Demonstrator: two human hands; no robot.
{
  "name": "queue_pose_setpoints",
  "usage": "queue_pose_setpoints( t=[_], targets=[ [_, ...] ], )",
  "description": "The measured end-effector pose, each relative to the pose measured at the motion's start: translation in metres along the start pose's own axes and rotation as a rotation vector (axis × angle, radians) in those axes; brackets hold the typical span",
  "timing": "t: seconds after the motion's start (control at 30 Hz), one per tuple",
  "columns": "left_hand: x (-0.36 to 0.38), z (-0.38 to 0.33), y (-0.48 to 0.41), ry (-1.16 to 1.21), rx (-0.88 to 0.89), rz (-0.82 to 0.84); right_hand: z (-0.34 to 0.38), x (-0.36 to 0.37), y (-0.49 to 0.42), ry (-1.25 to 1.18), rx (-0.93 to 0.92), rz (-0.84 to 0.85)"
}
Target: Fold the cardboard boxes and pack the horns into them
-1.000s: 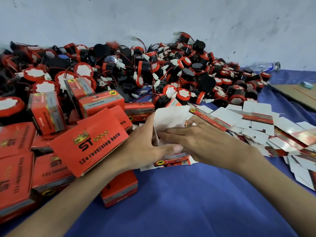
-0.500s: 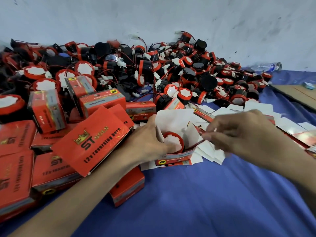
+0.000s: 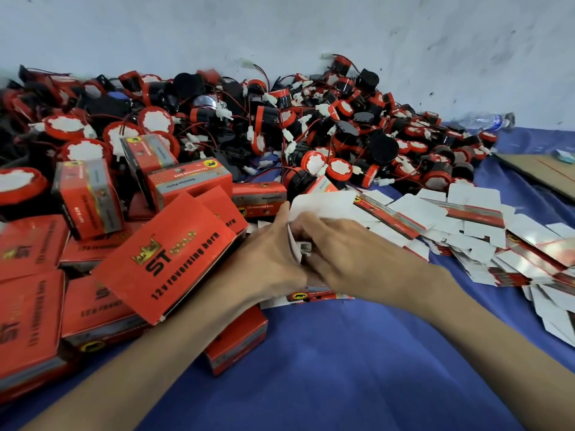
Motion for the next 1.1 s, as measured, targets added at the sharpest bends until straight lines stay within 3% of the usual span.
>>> queue_pose_setpoints(
  t=[0.1,0.3,0.43,0.63,0.9,1.1],
  targets=[
    [-0.001,-0.004,0.001,-0.072,0.026,0.010,-0.005,0.001,0.001,-0.055,-0.023,0.069],
    [0.004,-0.014,0.004,0.075,0.127,0.125,-0.008,0.015,0.004,0.030,-0.005,0.173],
    [0.005,-0.017,0.010,0.280,0.158,0.216,-0.012,0.009,0.002,-0.034,0.053,0.117],
    [-0.001,-0.015,0.021,0.384,0.117,0.257,-0.002,-0.001,0.007,-0.018,-0.025,-0.036],
    [0.007,-0.015,0.016,0.512,0.072,0.269,-0.001,0.008,0.010,-0.079,-0.053,0.032],
    [0.002,-0.021,0.021,0.531,0.109,0.265,-0.007,-0.002,0.012,-0.087,0.066,-0.223]
  ],
)
Point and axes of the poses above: each hand's wrist, its own y-axis away from the middle knuckle, its own x-axis out of the palm, z = x × y, the point moved 10 cm from there along -y, towards the middle knuckle, and after that the axes turned 4 degrees about y, right-handed, at the moved point
